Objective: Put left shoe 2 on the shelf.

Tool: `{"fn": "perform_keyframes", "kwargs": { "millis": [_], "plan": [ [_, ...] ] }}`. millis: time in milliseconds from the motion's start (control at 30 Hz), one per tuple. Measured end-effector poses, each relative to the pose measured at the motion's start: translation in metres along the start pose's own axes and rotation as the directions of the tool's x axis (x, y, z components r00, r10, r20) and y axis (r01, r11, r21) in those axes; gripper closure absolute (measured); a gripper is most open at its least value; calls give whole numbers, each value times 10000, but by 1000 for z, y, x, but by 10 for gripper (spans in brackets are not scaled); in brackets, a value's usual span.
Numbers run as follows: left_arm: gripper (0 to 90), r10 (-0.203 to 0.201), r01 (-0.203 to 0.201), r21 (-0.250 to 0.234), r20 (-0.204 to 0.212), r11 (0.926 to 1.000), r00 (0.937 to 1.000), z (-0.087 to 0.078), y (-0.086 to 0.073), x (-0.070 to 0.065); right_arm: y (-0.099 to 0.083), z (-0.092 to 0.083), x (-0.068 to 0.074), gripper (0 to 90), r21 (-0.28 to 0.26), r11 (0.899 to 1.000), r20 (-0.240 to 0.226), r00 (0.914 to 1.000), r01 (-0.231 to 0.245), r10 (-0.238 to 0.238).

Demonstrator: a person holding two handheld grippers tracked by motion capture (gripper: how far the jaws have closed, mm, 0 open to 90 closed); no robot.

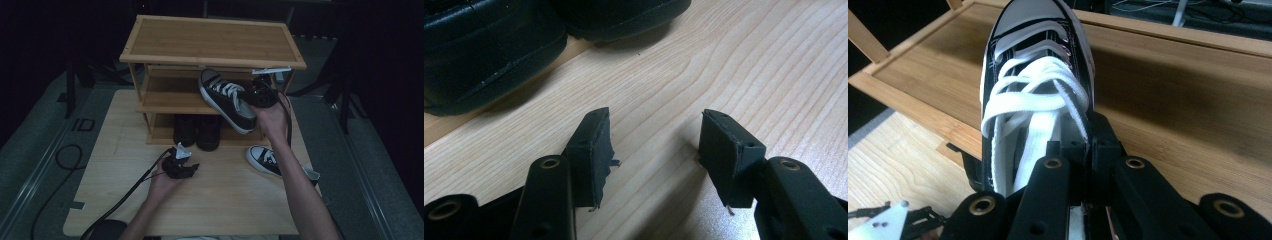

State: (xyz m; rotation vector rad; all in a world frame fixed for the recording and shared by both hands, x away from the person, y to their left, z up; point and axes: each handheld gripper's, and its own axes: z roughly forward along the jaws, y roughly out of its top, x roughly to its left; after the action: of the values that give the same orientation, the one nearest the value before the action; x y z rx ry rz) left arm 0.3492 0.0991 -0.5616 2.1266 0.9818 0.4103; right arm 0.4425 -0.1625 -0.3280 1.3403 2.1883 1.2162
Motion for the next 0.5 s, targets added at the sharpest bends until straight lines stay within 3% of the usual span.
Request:
{"fn": "perform_keyframes", "kwargs": {
  "millis": [233, 433, 467, 500],
  "plan": [
    [471, -29, 29, -25, 19, 10000, 10000, 0, 0, 0, 0, 4, -1, 883, -202, 9998, 152, 9999, -39, 42],
    [471, 32, -32, 6, -3, 10000, 10000, 0, 0, 0, -2, 8, -3, 847, -244, 9995, 331, 9992, 221, -213],
    [471, 44, -44, 10, -12, 10000, 10000, 0, 0, 0, -1, 7, -4, 840, -311, 9995, 153, 9998, -91, 96],
    [470, 44, -44, 10, -12, 10000, 10000, 0, 0, 0, -1, 7, -4, 840, -311, 9995, 153, 9998, -91, 96]
  ]
}}
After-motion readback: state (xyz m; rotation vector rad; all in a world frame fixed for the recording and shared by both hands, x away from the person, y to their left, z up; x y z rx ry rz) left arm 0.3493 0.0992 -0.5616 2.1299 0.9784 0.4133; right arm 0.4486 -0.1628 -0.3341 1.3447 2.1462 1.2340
